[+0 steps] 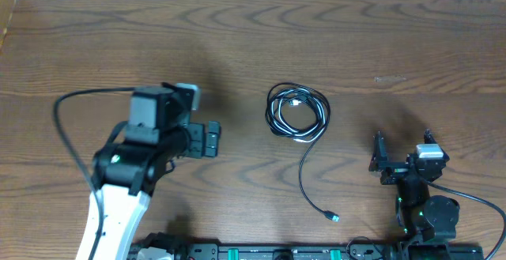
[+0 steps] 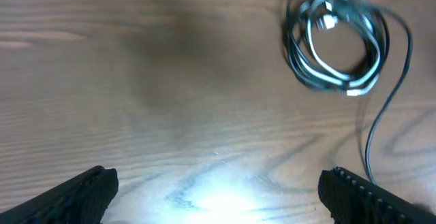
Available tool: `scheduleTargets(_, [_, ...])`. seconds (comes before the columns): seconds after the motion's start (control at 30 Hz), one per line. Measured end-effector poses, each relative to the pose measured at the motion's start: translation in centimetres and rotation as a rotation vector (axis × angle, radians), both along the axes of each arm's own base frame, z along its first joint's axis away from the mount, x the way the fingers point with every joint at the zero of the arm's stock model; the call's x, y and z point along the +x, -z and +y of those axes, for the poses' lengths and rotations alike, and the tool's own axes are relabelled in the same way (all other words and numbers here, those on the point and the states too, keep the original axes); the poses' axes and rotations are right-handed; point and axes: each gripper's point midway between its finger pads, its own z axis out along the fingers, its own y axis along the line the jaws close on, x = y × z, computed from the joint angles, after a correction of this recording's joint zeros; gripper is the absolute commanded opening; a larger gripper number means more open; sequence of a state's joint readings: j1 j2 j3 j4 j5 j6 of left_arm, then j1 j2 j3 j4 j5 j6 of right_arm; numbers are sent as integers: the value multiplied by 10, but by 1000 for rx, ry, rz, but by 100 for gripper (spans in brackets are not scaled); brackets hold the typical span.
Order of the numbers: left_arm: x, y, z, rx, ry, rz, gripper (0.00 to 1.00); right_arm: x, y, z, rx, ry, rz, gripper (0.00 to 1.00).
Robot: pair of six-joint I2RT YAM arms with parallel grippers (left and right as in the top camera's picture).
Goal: Untangle cables
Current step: 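Move the left gripper forward and right toward the coiled cable bundle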
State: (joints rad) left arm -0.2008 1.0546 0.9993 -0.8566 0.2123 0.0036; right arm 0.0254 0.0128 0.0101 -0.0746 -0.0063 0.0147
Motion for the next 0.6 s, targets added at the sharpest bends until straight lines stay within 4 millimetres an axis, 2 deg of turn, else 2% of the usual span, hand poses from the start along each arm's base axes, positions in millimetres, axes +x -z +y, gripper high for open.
scheduleTargets(0.33, [-6,43,-38,43,138,162,100,0,0,0,0,0,0,99])
scheduleTargets(0.6, [-5,70,-54,67,189,243,100,0,0,0,0,0,0,99])
